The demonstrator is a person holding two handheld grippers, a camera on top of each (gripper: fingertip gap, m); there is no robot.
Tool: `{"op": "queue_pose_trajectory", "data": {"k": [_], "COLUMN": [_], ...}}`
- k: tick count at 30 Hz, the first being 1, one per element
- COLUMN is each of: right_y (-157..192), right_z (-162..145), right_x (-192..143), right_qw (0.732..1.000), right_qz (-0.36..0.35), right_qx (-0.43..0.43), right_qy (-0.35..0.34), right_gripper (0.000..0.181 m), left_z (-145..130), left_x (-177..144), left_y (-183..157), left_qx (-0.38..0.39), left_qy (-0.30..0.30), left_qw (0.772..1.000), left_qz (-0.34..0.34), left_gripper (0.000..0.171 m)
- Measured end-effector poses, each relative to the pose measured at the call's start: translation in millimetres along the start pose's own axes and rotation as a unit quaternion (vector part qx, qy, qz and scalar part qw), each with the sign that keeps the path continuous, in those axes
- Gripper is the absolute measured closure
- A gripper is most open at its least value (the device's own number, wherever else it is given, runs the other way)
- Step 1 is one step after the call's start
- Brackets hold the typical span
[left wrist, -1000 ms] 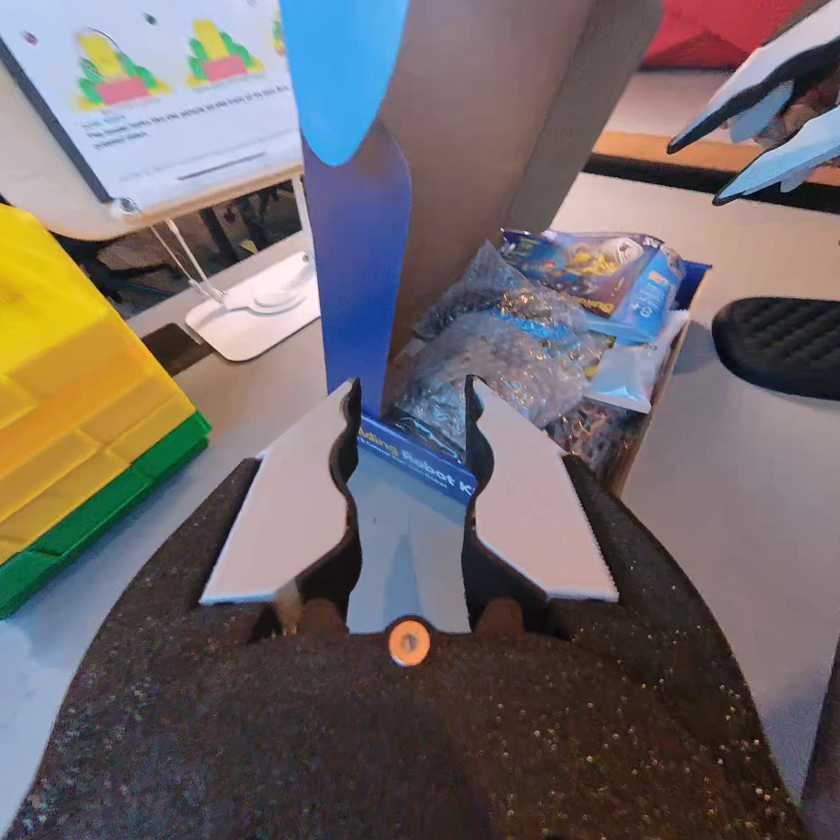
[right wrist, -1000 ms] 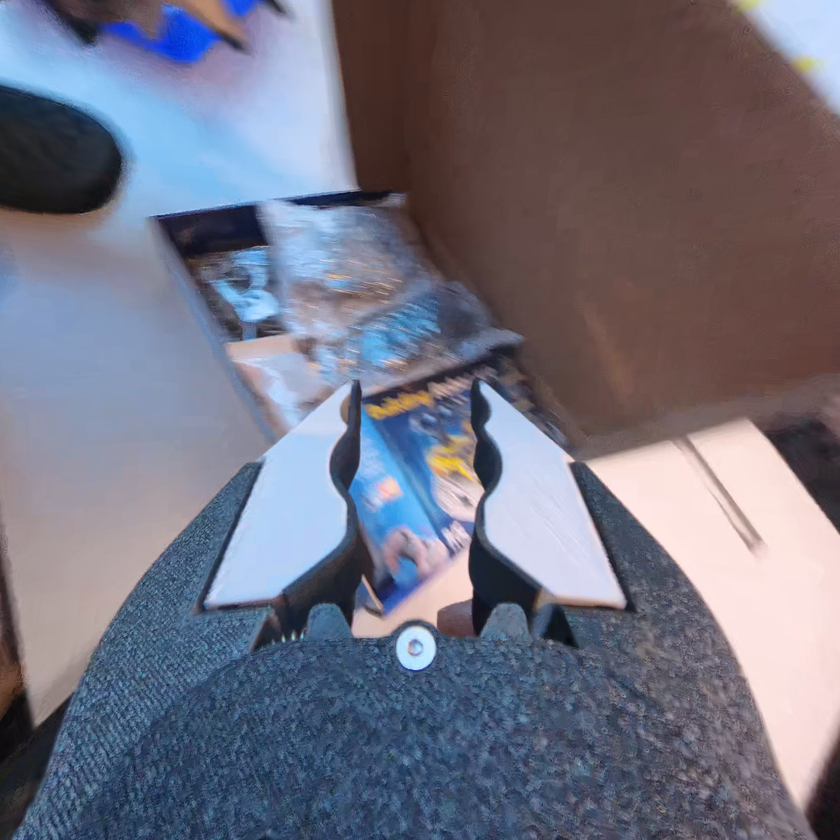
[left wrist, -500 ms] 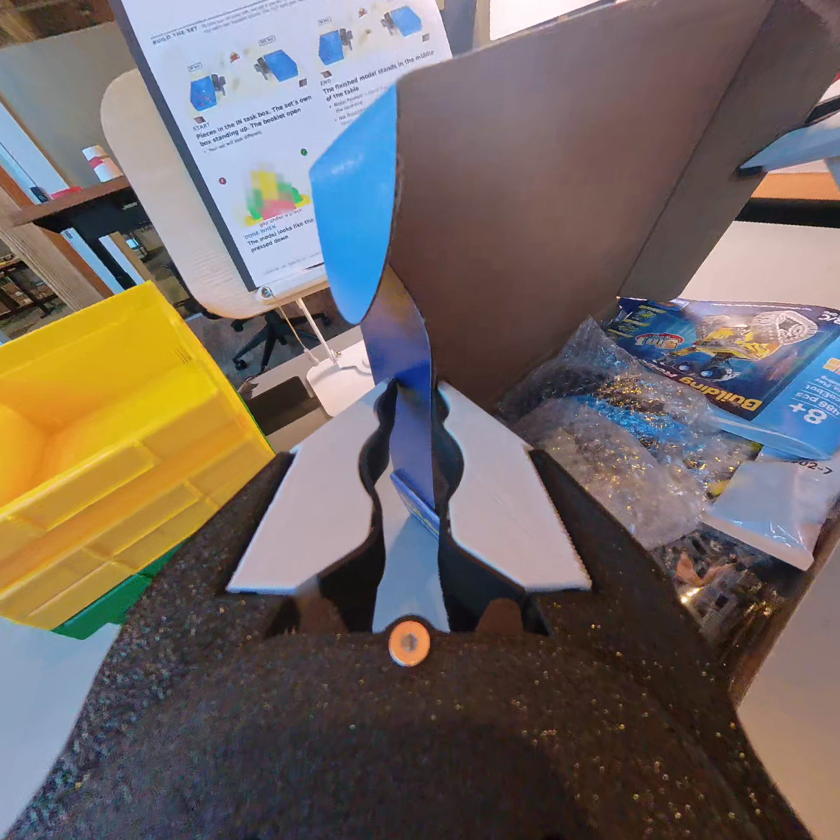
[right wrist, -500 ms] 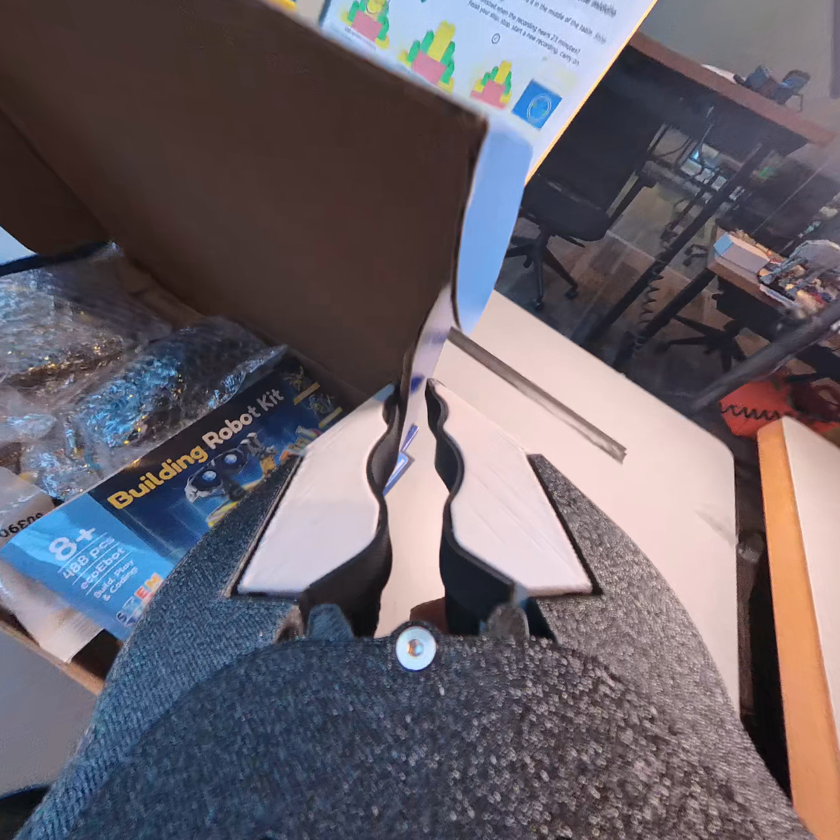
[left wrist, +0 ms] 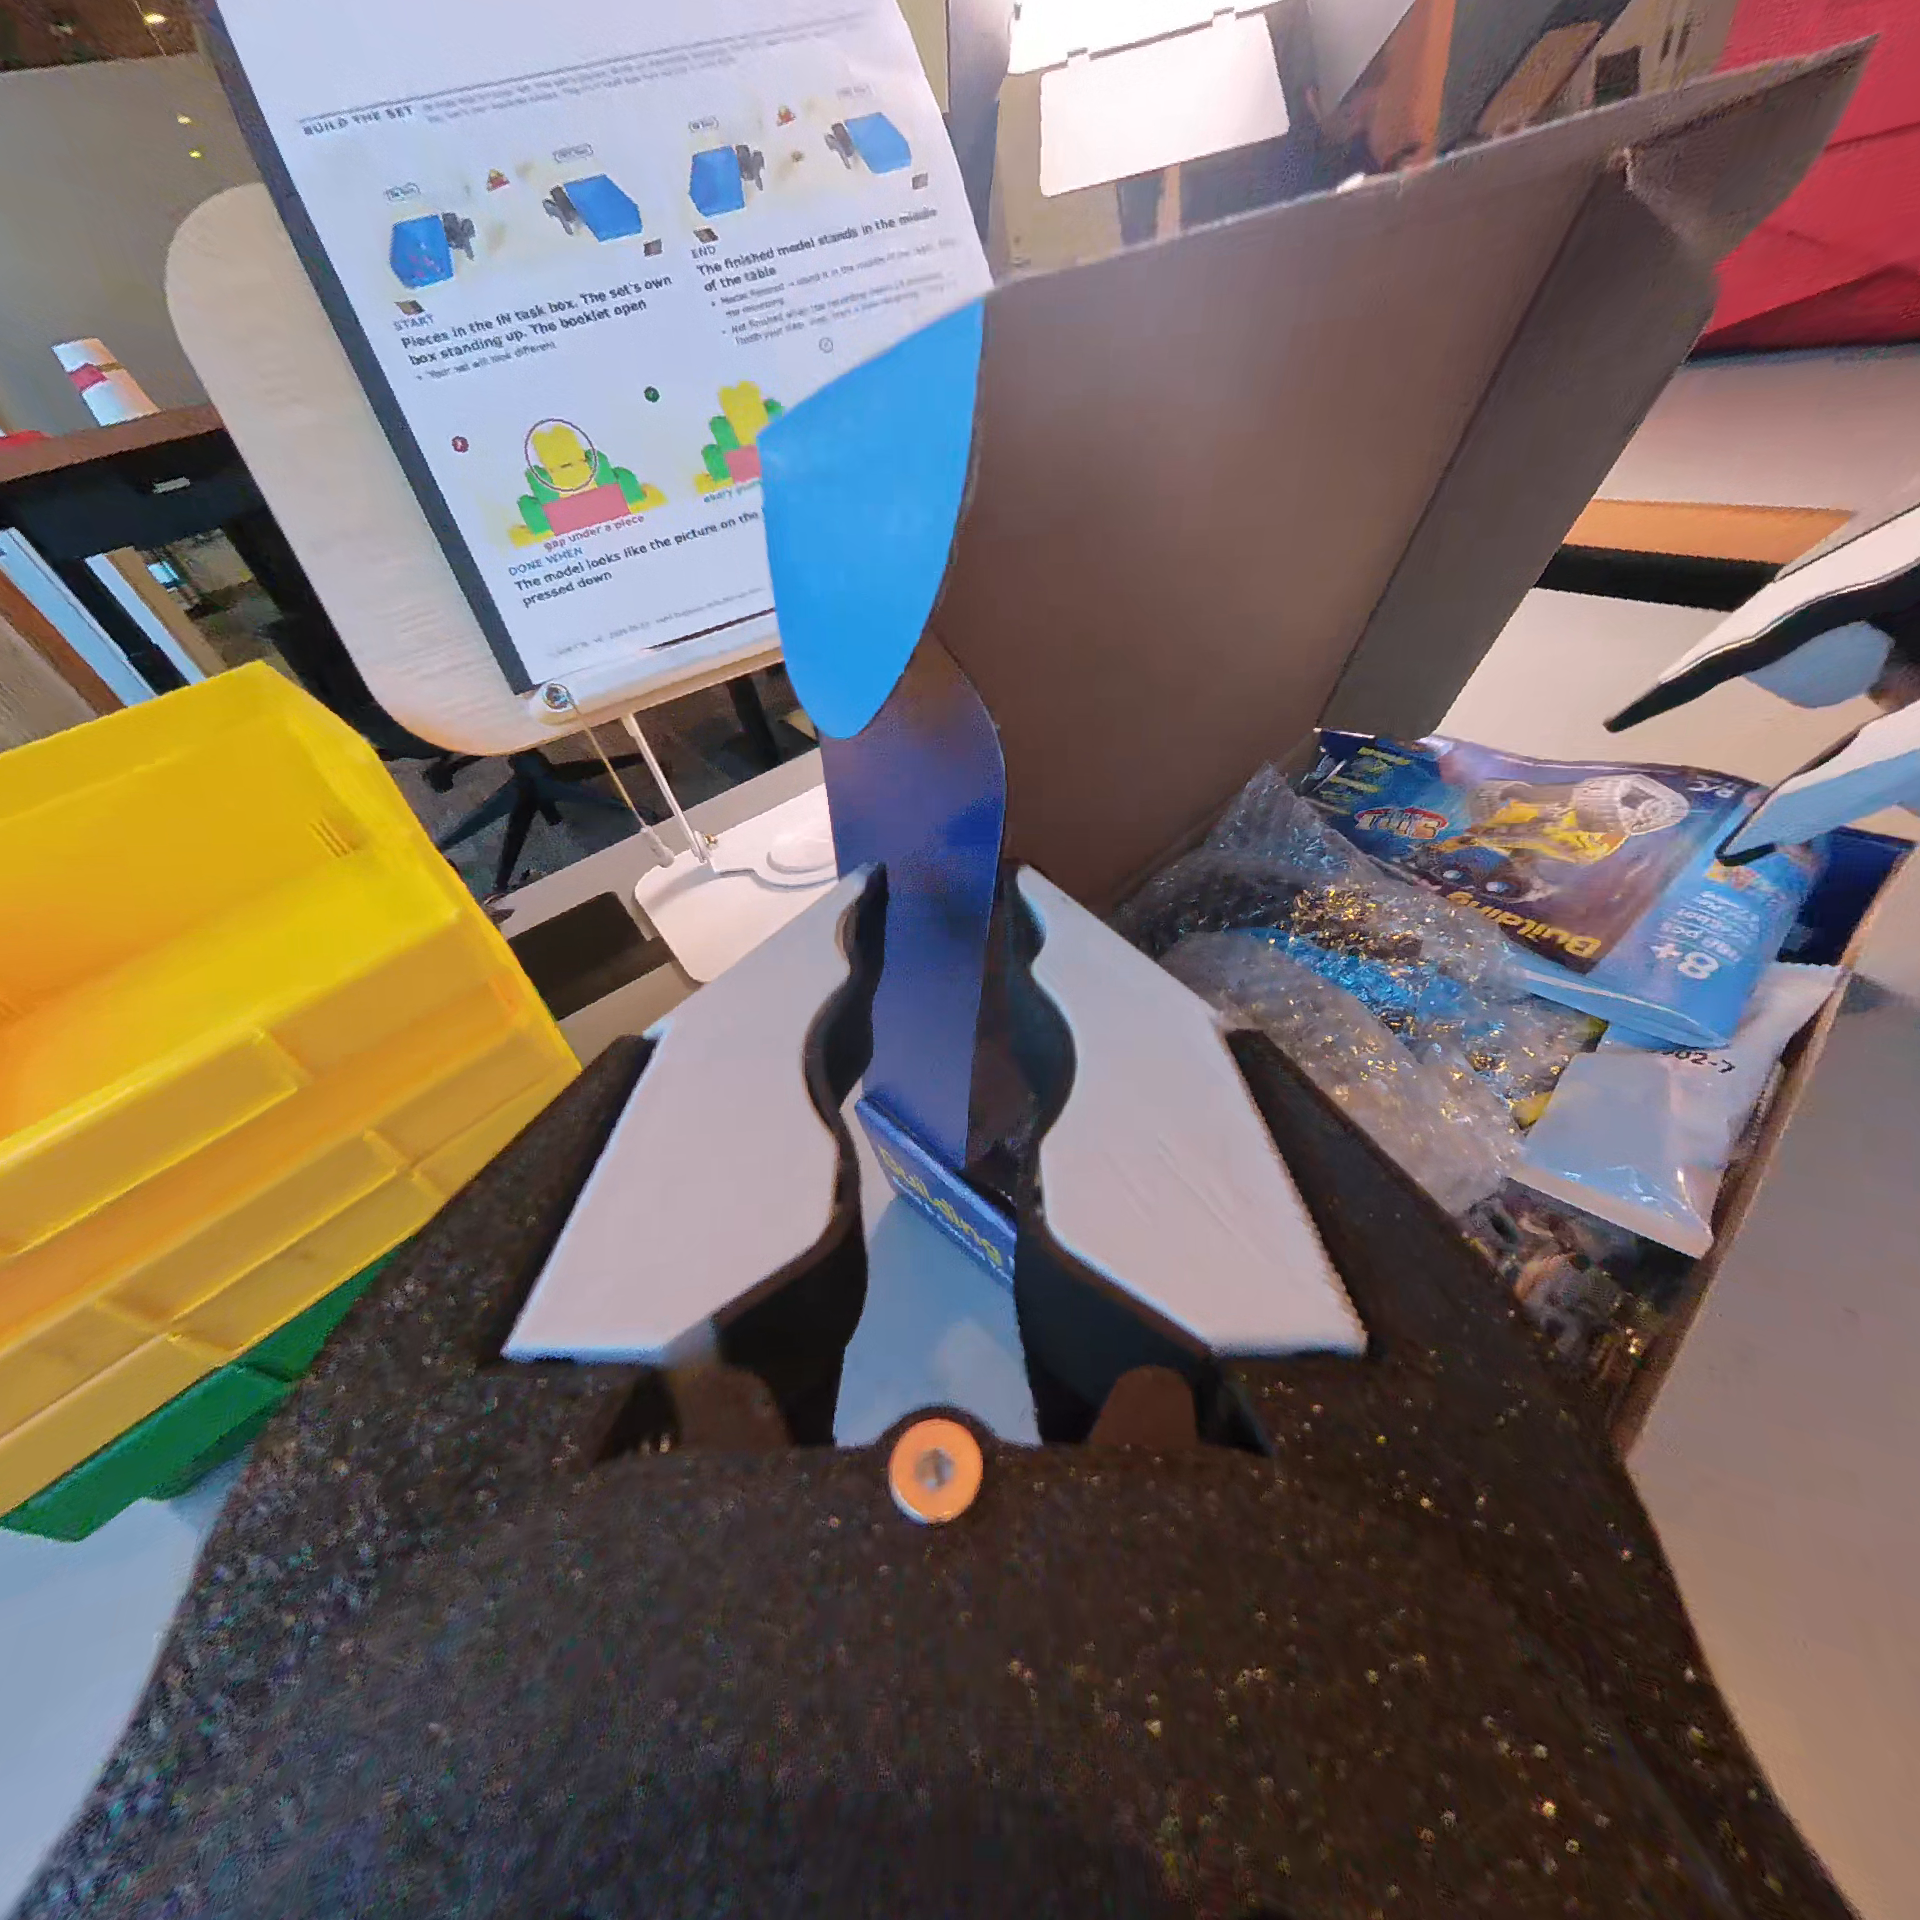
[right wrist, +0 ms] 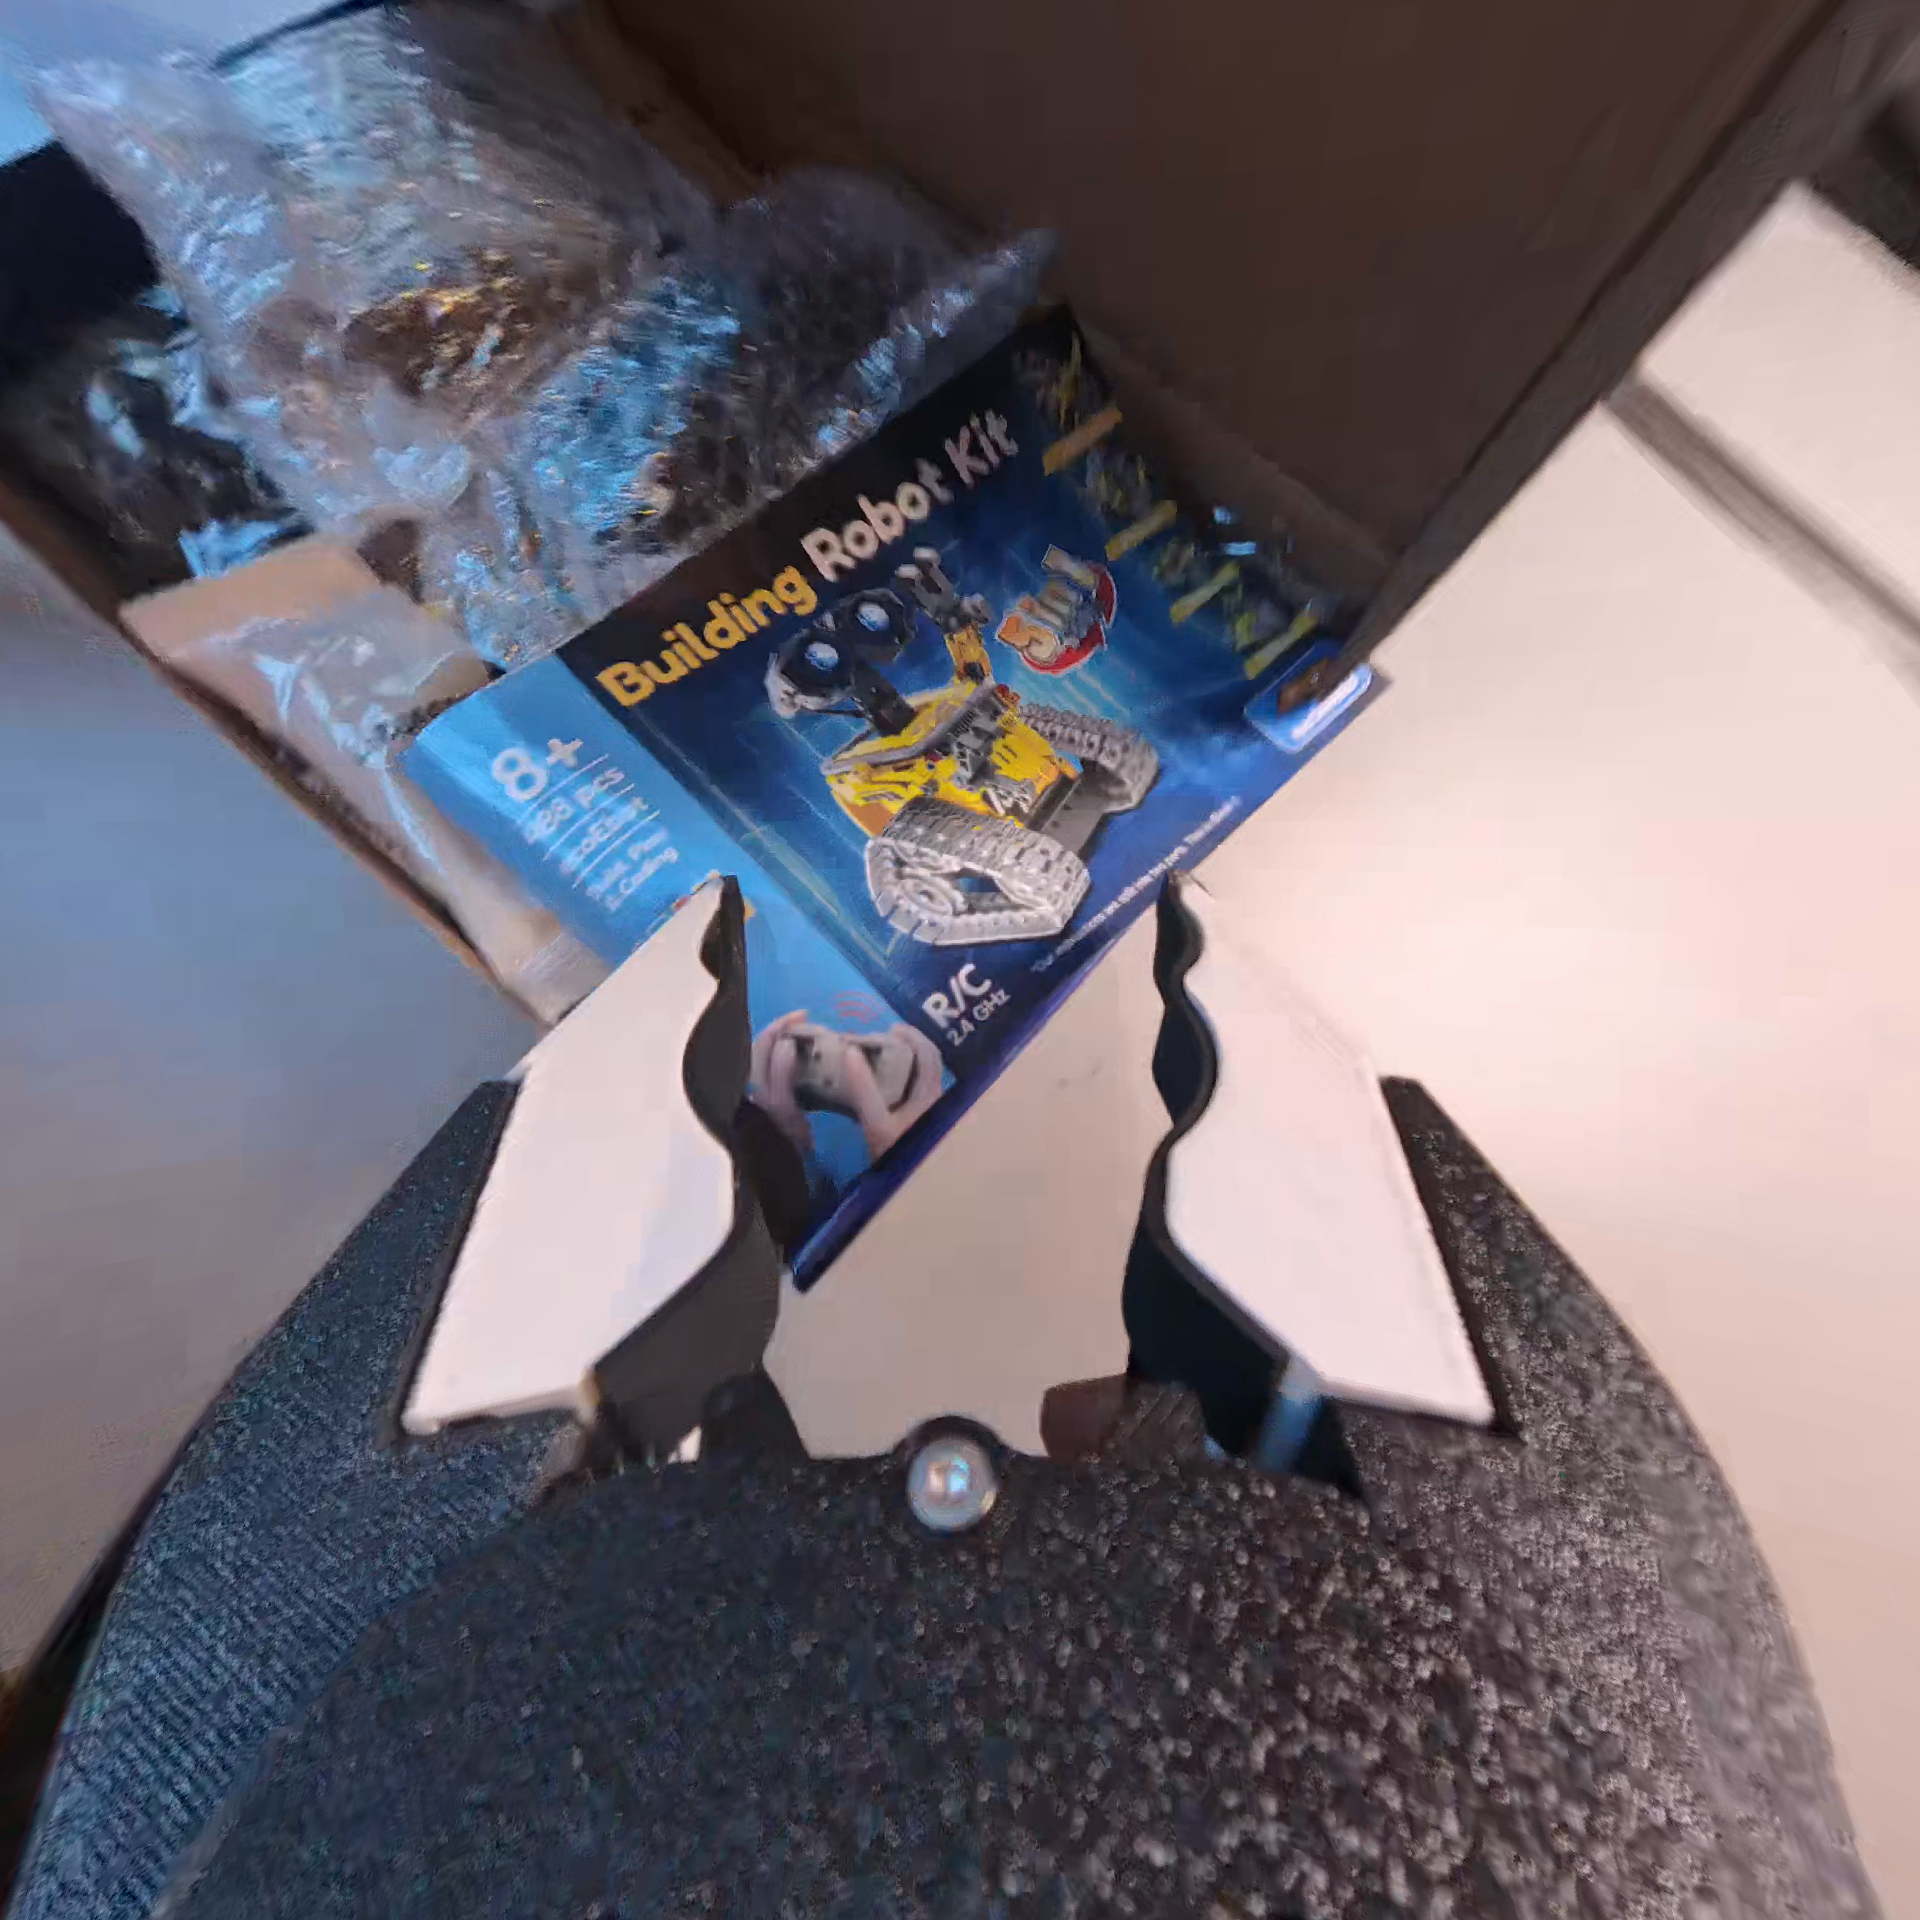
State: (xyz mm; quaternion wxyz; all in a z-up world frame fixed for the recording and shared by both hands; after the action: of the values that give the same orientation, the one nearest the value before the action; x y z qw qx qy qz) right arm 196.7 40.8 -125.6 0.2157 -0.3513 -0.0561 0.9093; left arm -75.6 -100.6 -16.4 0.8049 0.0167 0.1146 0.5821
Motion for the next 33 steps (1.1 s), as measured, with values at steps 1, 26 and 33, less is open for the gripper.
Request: {"op": "queue_pose_trajectory", "data": {"k": [1, 26, 33], "right_y": [5, 20, 22], "right_z": [1, 18, 2], "right_x": [-9, -5, 10], "right_qw": [0.998, 0.829, 0.832], "right_qz": [0.004, -0.160, -0.091], "right_qx": [-0.058, -0.532, -0.546], "right_qy": [-0.016, -0.067, -0.016], "right_gripper": [0.105, 0.181, 0.154], "left_z": [1, -11, -13], "left_x": [-3, -7, -9], "left_y": [-2, -19, -22], "left_qx": [-0.004, 0.008, 0.014], "left_qy": [-0.005, 0.006, 0.014], "left_qw": [1.000, 0.999, 0.998], "left_qz": [-0.009, -0.053, -0.060], "left_gripper": [0.148, 0.150, 0.147]}}
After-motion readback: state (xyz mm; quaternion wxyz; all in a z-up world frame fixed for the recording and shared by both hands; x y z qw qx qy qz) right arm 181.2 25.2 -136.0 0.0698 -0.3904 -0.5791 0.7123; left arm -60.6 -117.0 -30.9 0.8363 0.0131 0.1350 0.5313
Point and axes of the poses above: each gripper's, where its closed fingertips meet, x out along the fingers, z out of its top, y = z × x across the jaws, the point moved 2 cm from there along -x, back along the fingers, and after that the axes turned 13 degrees about -z, right-handed, at the moved point
